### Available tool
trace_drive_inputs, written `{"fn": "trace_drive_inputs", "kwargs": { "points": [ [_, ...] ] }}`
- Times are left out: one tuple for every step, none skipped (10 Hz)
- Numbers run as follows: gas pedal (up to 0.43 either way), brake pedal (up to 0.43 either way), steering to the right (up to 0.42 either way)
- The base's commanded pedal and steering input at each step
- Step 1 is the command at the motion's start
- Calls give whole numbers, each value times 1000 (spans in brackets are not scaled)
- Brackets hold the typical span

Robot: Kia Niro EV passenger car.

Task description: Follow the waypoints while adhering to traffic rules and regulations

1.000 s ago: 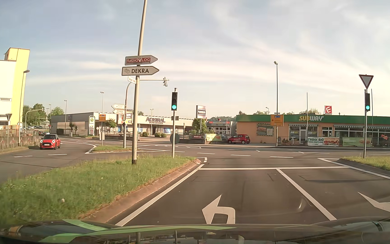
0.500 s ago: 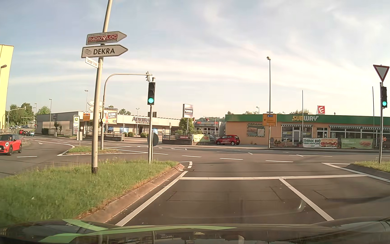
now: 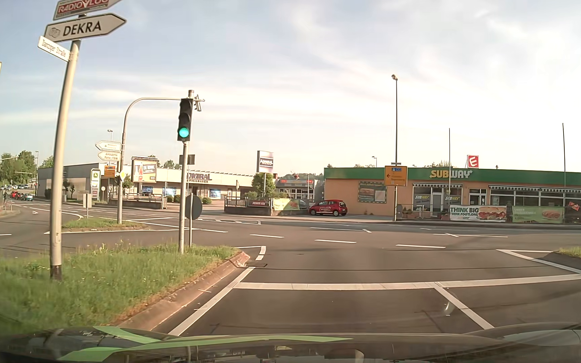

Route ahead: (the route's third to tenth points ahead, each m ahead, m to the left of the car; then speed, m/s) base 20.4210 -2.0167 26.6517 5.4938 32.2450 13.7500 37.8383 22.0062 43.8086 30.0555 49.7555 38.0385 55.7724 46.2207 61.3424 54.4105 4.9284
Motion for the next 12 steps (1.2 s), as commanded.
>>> {"fn": "trace_drive_inputs", "kwargs": {
  "points": [
    [150,0,42],
    [150,0,33],
    [157,0,25],
    [157,0,21],
    [169,0,16],
    [169,0,15],
    [169,0,12],
    [169,0,8],
    [169,0,2],
    [169,0,-1],
    [169,0,-6],
    [169,0,-11]
  ]
}}
